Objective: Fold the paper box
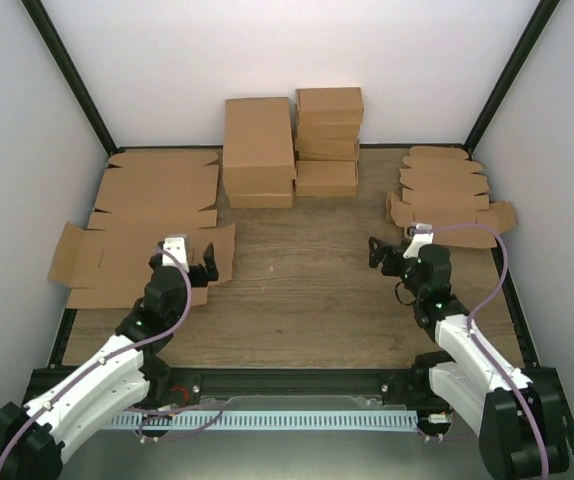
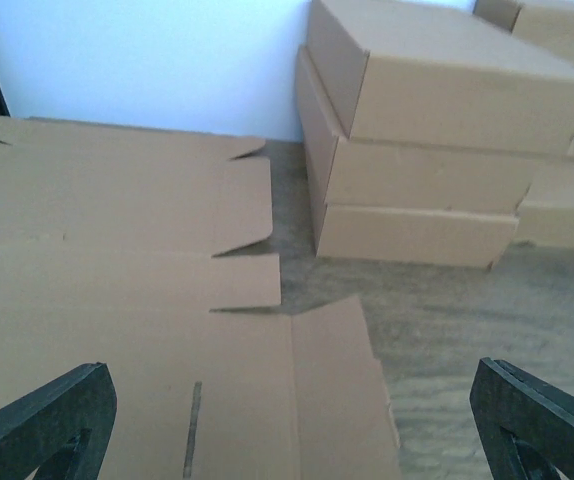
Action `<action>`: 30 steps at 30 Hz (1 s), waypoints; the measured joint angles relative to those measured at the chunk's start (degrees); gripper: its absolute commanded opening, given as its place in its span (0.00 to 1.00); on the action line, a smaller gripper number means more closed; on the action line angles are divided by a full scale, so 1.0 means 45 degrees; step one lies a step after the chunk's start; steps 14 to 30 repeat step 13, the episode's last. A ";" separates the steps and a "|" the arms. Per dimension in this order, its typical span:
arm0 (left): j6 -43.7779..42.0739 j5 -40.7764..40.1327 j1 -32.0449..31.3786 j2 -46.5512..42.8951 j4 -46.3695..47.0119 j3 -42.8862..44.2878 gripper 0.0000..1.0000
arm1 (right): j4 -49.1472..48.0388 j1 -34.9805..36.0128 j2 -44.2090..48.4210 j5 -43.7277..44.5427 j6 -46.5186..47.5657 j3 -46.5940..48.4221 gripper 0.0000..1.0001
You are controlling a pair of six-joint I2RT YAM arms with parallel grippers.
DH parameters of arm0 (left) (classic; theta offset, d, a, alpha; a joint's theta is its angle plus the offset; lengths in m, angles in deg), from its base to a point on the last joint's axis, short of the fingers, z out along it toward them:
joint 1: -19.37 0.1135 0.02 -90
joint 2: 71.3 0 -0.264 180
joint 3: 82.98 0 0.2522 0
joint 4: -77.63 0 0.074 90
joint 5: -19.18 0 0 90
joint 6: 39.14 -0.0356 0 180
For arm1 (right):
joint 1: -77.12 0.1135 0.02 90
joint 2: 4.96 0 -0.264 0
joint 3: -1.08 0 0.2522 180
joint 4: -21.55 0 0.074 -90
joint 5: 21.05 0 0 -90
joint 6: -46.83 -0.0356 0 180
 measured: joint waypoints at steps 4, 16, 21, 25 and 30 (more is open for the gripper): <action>-0.0277 0.0180 0.0000 0.0015 0.0034 -0.0350 1.00 | -0.0102 0.0000 0.0219 -0.0049 0.0131 -0.0486 1.00; -0.0593 0.0559 0.0000 -0.0928 0.0311 -0.0554 1.00 | -0.0248 0.0000 0.0359 -0.0340 0.0335 -0.0544 1.00; -0.0593 0.0559 0.0000 -0.0928 0.0311 -0.0554 1.00 | -0.0248 0.0000 0.0359 -0.0340 0.0335 -0.0544 1.00; -0.0593 0.0559 0.0000 -0.0928 0.0311 -0.0554 1.00 | -0.0248 0.0000 0.0359 -0.0340 0.0335 -0.0544 1.00; -0.0593 0.0559 0.0000 -0.0928 0.0311 -0.0554 1.00 | -0.0248 0.0000 0.0359 -0.0340 0.0335 -0.0544 1.00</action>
